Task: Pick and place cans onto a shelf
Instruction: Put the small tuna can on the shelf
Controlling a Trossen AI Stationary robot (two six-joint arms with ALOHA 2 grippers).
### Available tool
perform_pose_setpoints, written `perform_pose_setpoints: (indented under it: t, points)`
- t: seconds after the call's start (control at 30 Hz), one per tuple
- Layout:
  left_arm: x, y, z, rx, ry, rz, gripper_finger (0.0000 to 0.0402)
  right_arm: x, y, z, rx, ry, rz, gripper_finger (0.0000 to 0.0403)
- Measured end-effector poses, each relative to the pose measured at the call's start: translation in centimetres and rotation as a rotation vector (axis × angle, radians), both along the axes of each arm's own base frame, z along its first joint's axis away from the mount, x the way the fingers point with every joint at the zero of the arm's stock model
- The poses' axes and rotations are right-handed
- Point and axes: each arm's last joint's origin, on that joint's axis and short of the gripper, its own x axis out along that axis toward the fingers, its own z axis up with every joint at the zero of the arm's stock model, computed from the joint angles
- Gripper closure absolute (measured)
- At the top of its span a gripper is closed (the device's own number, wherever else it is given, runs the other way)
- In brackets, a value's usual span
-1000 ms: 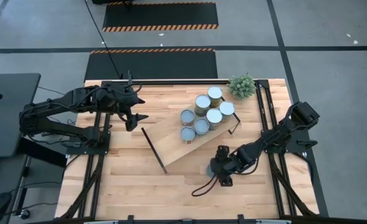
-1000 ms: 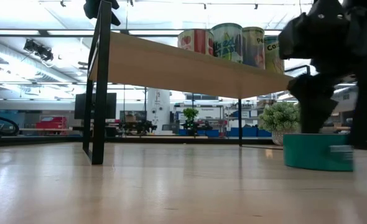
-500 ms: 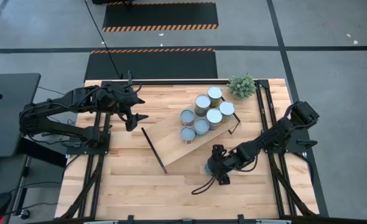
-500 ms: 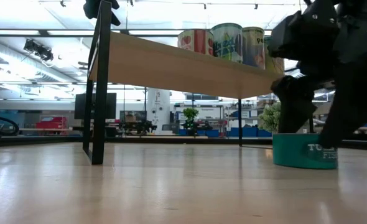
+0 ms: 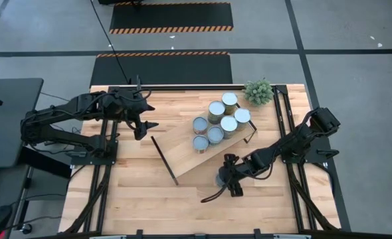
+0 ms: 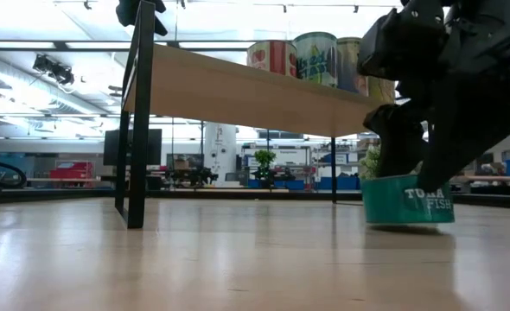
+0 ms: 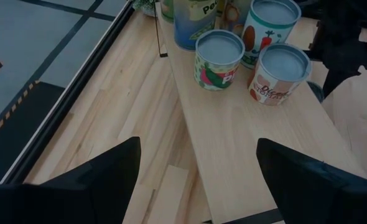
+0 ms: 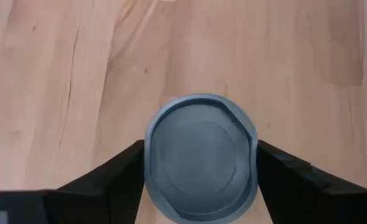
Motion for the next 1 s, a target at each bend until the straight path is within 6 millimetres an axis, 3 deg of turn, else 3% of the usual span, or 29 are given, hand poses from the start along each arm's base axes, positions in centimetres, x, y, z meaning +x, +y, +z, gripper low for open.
perform_pose_setpoints:
  t: [0.13, 0.67, 1.0]
  points:
    - [0.0, 0.0, 0.0, 0.002, 0.001, -0.001, 0.0076, 0.2, 0.1, 0.6, 0.002, -0.006, 0.000, 0.0126]
    - [0.0, 0.0, 0.0, 0.005, 0.001, -0.004, 0.0076, 3.8, 2.0, 10.9, -0.005, -0.111, 0.137, 0.0121]
    - [0.0, 0.0, 0.0, 0.006, 0.001, -0.005, 0.0076, 5.4, 1.3, 16.3, -0.074, -0.265, 0.112, 0.0120]
